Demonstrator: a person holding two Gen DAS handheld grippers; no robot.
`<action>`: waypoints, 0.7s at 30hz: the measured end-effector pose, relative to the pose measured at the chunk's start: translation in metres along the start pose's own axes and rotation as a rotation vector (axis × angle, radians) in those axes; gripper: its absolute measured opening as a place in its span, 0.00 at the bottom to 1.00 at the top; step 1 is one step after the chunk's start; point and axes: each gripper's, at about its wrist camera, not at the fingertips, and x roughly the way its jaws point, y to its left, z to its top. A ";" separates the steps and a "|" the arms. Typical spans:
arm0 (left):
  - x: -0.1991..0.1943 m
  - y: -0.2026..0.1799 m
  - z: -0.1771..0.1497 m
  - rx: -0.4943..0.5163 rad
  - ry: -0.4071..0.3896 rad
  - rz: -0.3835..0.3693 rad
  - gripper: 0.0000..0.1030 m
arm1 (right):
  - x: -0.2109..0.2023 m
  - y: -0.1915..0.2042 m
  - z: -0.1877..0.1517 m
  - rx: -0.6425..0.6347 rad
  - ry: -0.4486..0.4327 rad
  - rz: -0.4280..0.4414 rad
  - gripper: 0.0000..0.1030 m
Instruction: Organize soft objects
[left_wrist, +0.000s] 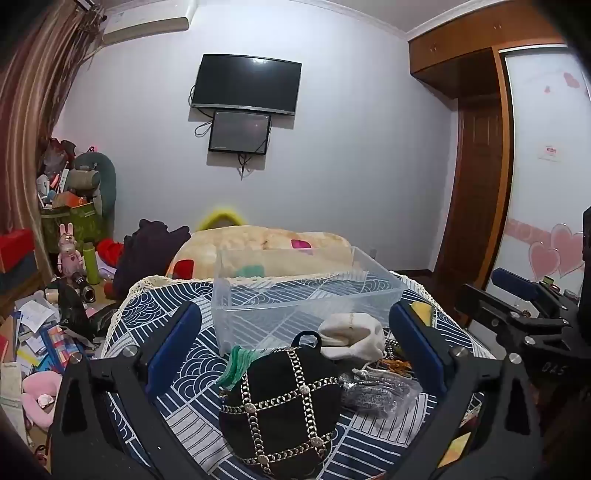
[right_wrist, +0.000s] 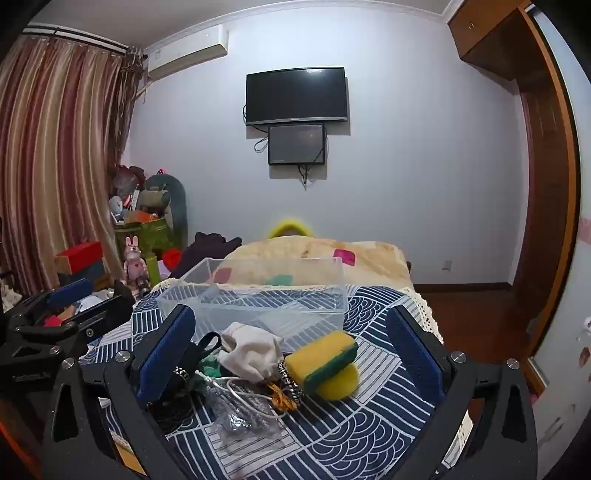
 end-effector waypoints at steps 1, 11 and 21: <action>0.000 0.000 0.000 0.001 0.001 0.000 1.00 | 0.000 0.000 0.000 0.003 0.005 -0.002 1.00; 0.001 -0.008 -0.003 0.033 0.000 0.015 1.00 | 0.001 -0.003 -0.002 0.014 0.000 0.000 1.00; -0.003 -0.004 0.001 0.011 -0.005 0.009 1.00 | -0.005 -0.002 0.000 0.017 -0.010 0.005 1.00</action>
